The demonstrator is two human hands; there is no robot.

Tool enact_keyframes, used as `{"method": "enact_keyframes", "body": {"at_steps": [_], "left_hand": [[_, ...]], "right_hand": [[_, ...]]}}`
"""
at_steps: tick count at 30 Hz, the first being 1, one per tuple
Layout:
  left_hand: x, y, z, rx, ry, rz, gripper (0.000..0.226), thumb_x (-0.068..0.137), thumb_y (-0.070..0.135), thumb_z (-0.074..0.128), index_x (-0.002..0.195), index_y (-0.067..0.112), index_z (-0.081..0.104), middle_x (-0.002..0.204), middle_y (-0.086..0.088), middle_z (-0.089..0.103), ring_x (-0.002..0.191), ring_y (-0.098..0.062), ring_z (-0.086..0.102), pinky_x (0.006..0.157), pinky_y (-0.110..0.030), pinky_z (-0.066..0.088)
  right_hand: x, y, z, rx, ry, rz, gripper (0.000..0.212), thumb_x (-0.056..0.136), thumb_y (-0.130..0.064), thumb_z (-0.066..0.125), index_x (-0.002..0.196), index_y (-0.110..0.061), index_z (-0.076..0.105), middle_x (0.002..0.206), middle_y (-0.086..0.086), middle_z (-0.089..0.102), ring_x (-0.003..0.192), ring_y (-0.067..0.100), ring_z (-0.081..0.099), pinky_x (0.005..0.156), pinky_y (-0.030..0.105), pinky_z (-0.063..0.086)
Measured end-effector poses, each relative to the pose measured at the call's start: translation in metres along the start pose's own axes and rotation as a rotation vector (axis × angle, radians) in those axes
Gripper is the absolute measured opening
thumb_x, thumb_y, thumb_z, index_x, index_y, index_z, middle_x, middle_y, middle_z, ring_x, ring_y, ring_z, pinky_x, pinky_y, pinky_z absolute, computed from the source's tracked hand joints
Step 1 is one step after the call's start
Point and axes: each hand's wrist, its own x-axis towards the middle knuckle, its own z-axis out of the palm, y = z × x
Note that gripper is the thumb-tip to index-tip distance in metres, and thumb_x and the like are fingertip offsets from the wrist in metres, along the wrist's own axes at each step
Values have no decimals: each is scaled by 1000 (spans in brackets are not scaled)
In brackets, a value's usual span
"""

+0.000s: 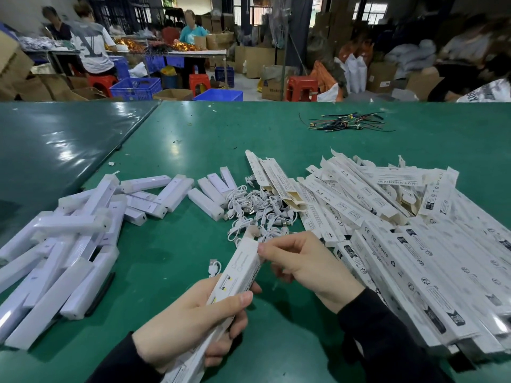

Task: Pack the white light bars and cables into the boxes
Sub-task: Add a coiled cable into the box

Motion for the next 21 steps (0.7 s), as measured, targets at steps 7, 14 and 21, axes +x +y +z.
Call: {"method": "enact_keyframes", "body": {"at_steps": [7,14,21], "left_hand": [[8,-2,1,-74,48,39,49,70,21,74,117,14,60,73,-17,52,45,-18,37,41,-22,37],[6,-3,2,0,97,200,73,68,-4,60,137,19,52,121,-13,65,84,-31,67,72,-38,58],[0,1,3,292,-70,487,93,64,-11,81,144,19,44,157,21,27,133,-25,49,100,-30,47]], "right_hand": [[1,-2,9,94,-38,41,46,80,-51,59,96,-11,73,88,0,71,61,14,61,51,23,44],[4,7,12,200,58,28,16,88,-12,70,103,-9,67,91,14,73,68,18,67,57,26,55],[12,9,-1,485,232,98,15,95,-16,62,109,-11,65,79,6,71,58,13,63,53,22,54]]}}
